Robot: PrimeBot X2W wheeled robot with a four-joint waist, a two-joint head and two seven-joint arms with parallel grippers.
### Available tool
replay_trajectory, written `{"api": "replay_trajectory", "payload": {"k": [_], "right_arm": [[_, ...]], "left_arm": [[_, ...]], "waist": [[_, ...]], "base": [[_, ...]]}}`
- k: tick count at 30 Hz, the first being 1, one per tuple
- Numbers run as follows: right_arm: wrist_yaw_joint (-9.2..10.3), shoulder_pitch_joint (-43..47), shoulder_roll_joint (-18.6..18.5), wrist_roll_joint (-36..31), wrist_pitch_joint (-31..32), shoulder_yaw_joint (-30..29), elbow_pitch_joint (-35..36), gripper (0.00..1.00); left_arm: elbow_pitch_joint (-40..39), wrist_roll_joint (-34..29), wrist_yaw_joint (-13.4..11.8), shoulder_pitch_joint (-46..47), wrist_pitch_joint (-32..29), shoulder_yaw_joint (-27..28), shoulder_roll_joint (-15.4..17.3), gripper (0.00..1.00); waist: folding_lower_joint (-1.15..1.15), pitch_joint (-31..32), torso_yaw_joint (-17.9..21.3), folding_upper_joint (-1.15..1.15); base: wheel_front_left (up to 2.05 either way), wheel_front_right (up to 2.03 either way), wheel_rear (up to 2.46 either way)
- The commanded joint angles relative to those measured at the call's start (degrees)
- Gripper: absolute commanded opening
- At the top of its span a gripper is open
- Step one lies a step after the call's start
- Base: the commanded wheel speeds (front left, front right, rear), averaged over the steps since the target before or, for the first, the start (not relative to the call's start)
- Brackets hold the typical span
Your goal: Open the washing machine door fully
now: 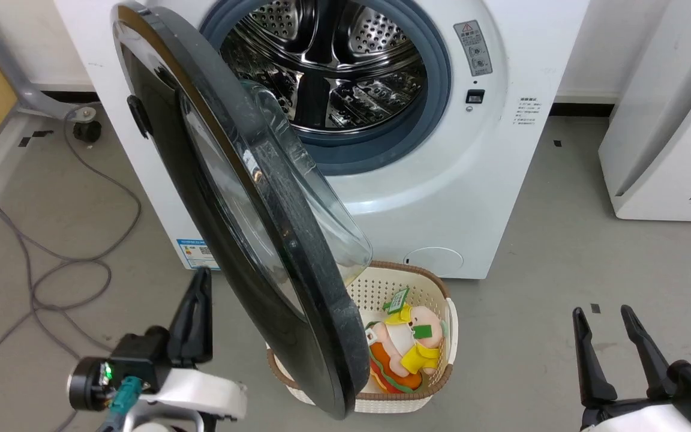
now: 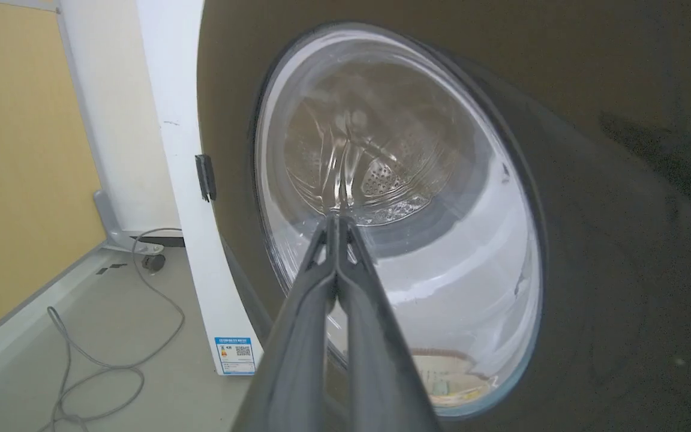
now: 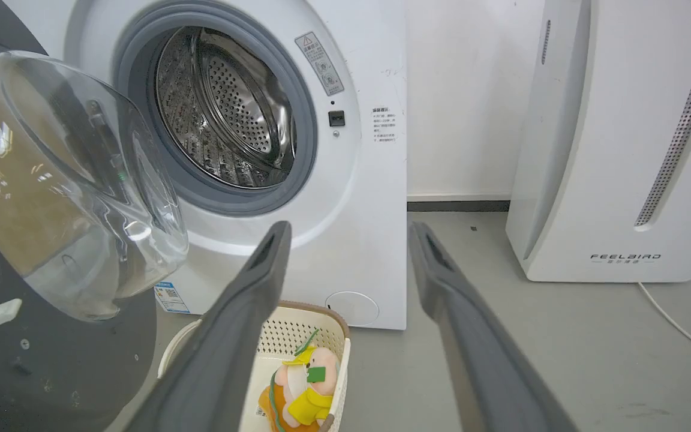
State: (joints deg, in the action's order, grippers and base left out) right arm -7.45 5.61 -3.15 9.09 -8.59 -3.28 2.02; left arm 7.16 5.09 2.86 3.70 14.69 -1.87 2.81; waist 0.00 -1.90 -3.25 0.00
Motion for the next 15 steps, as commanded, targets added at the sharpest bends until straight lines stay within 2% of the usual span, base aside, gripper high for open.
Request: {"api": "replay_trajectory", "payload": {"k": [1,8,15], "right_arm": [[-0.03,0.1,0.3,0.3,0.2,0.0,-0.1,1.0],[-0.03,0.2,0.3,0.3,0.6,-0.1,0.1,1.0],[-0.03,0.4,0.3,0.4,0.8,-0.3,0.3,1.0]], "left_arm": [[-1.8,-0.5,-0.4,1.1,0.3,0.2,0.1,0.0],[-10.8,-1.2,-0.5,3.5,0.3,0.6,0.2,0.0],[-23.5,-1.2,-0.7,6.1,0.3,-0.7,0.1,0.0]], "waist": [[0.0,0.1,-0.1,0.0],[0.0,0.1,-0.2,0.0],[0.0,0.0,-0.1,0.0]], "base": [[0.0,0.0,0.0],[0.0,0.0,0.0],[0.0,0.0,0.0]]}}
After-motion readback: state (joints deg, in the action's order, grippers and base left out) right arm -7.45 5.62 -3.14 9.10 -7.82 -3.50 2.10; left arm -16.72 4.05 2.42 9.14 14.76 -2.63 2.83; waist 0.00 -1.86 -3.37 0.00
